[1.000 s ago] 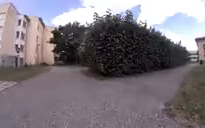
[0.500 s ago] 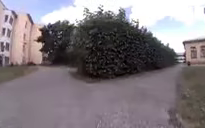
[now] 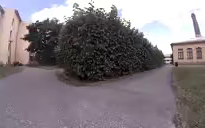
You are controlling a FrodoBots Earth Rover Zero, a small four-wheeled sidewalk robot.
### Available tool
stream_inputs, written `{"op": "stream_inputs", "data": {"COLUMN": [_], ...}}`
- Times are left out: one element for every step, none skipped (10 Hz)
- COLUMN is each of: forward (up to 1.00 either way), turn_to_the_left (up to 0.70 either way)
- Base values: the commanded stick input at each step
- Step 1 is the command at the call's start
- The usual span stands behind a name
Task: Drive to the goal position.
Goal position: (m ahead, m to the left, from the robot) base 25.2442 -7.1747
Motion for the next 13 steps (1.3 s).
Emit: {"op": "stream_inputs", "data": {"forward": [0.85, 0.85, 0.85, 0.85, 0.85, 0.85, 0.85, 0.85, 0.85, 0.85, 0.85, 0.85, 0.85], "turn_to_the_left": [-0.33, -0.33, -0.33, -0.33, -0.33, -0.33, 0.01, 0.01, 0.01, 0.01, 0.01, -0.13, -0.31]}}
